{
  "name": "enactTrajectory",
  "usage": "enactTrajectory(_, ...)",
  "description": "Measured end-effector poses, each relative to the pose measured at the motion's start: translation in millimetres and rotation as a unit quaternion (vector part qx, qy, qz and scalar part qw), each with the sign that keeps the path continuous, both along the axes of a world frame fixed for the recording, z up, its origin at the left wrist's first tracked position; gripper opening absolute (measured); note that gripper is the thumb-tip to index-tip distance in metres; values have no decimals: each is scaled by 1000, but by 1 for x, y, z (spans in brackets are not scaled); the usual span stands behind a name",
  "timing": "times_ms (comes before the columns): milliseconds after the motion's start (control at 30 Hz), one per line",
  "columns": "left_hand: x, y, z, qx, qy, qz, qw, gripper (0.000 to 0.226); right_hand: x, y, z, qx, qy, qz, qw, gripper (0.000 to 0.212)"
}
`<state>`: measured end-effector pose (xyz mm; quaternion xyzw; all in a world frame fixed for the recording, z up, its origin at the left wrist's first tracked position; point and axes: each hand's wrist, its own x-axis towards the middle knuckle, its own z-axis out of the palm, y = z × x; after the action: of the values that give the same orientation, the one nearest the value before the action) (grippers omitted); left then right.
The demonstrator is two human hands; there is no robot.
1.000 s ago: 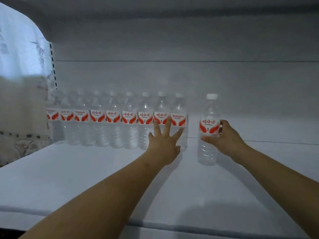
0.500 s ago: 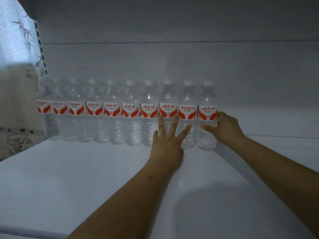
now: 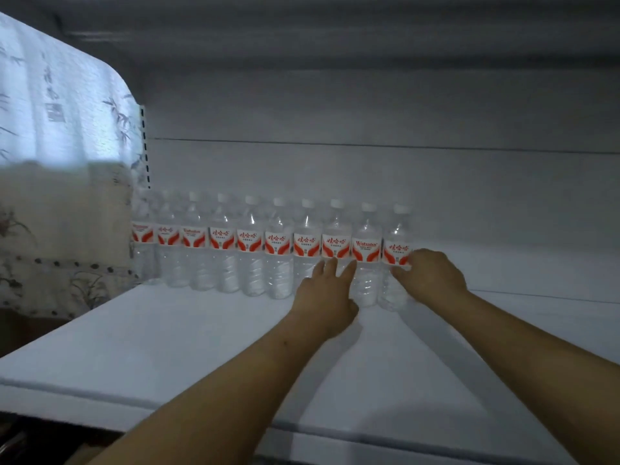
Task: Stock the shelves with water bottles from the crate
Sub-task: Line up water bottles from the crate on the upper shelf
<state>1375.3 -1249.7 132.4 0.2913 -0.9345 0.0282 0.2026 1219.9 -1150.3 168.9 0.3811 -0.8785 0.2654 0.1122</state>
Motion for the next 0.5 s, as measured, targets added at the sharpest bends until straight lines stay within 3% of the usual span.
enactTrajectory(200,120,51,-4,0,112,29,993,44,129,12,18,-54,27,155,986,51)
enactTrajectory(400,288,82,-54,100,93,81,987,17,279,-13,-24,-37,39,335,941,61)
enactTrajectory(500,374,86,-126,180,53,146,971,13,363,-21,-72,8,39,436,899,58)
